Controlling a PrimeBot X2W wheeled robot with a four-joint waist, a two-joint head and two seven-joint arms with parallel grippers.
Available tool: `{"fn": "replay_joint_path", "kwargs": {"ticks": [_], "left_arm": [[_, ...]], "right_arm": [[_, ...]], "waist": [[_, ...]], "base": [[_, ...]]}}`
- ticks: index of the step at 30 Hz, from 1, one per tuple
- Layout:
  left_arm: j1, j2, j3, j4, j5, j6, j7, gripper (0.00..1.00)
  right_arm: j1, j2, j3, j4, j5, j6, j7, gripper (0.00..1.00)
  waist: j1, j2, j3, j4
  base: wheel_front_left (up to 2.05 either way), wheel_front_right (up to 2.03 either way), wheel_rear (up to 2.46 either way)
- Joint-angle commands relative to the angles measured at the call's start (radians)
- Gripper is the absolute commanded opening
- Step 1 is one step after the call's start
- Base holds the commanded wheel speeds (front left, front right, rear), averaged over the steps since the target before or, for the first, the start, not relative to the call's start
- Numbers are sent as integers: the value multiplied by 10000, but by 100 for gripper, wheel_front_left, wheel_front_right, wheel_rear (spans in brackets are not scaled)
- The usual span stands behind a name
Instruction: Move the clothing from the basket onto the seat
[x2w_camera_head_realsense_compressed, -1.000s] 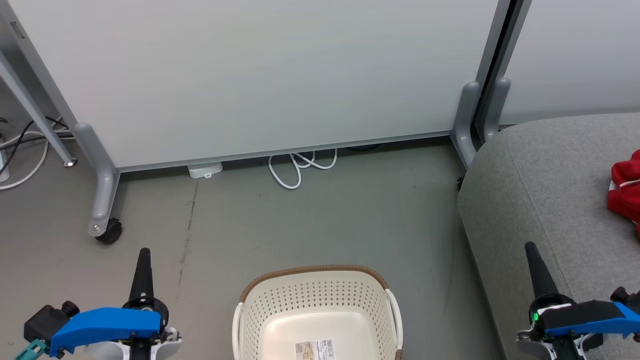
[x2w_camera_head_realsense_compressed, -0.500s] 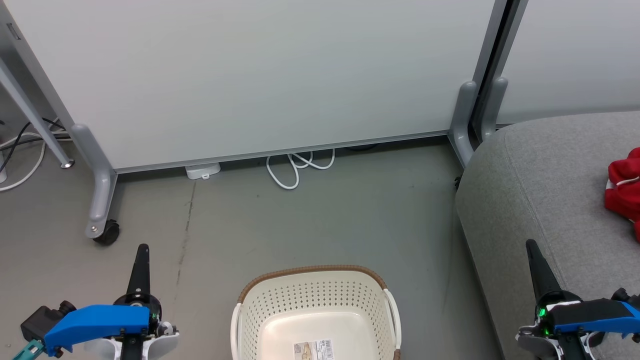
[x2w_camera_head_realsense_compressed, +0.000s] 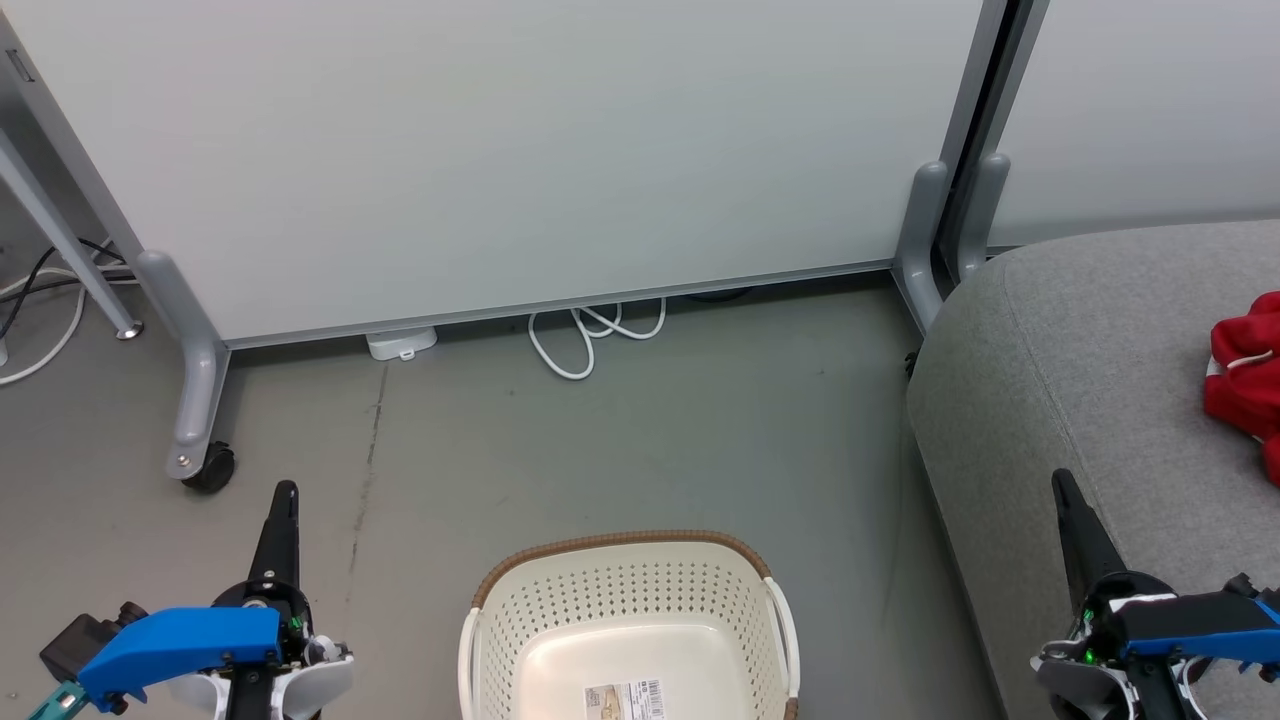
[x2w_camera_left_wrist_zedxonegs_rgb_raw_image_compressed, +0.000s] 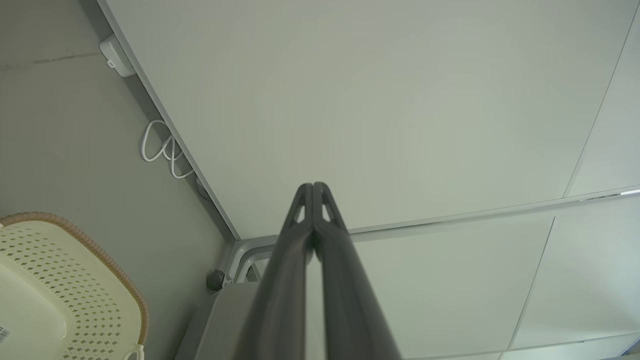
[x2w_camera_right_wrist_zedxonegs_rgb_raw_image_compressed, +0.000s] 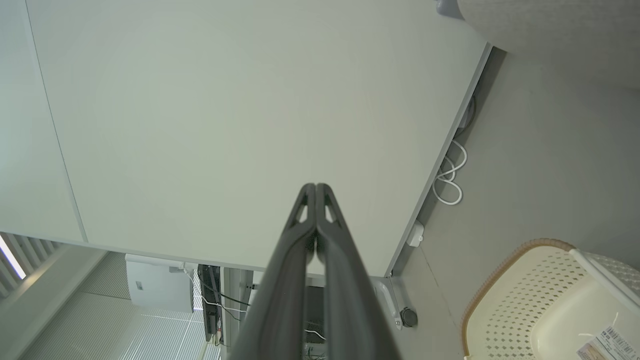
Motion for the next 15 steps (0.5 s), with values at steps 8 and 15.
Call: {"fn": "replay_joint_path", "kwargs": {"ticks": [8, 15], "left_arm": [[-234, 24, 131, -97, -760, -69, 197, 0], [-235, 23, 166, -112, -1268, -93, 325, 0]], "right_arm": [[-164, 13, -57, -83, 772, 4, 216, 0], [-189, 19, -87, -91, 1263, 4, 337, 0]], "waist": [[0, 0, -2, -38], [0, 0, -3, -69]], "base": [[0, 0, 0], [0, 0, 0]]}}
